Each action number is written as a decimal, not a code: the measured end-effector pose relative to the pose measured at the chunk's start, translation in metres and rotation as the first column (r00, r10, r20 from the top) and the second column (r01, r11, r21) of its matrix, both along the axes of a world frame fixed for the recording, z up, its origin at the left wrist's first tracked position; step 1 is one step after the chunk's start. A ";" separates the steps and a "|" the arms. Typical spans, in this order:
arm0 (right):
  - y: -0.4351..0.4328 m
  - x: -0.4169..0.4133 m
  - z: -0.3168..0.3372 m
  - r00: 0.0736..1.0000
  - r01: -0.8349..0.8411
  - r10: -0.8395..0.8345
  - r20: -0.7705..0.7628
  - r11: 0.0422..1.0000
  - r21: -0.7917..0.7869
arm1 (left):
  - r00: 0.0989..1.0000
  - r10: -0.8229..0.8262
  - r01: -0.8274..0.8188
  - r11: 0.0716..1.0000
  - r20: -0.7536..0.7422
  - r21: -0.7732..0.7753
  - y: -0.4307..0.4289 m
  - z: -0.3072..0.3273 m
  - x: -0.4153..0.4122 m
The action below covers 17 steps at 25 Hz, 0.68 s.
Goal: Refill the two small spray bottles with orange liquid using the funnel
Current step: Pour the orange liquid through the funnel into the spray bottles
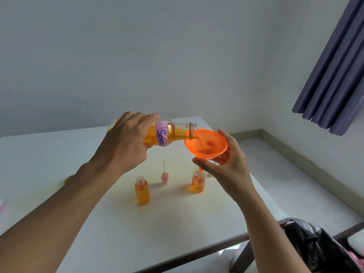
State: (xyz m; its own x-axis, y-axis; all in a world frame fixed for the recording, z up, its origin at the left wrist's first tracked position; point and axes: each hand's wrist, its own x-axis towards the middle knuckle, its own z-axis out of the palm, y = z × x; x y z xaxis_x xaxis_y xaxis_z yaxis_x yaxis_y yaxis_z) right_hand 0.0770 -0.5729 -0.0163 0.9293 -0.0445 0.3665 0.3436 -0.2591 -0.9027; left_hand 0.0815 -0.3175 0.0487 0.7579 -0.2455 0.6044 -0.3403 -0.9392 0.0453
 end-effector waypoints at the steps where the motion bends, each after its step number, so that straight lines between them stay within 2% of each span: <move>1: 0.000 0.000 0.000 1.000 -0.001 0.001 0.000 1.000 0.001 | 1.000 -0.001 0.001 1.000 0.002 0.001 0.000 0.000 0.000; 17: 0.001 -0.001 0.000 1.000 -0.005 0.005 -0.009 1.000 0.018 | 1.000 0.002 -0.002 1.000 0.003 -0.015 0.000 0.000 -0.001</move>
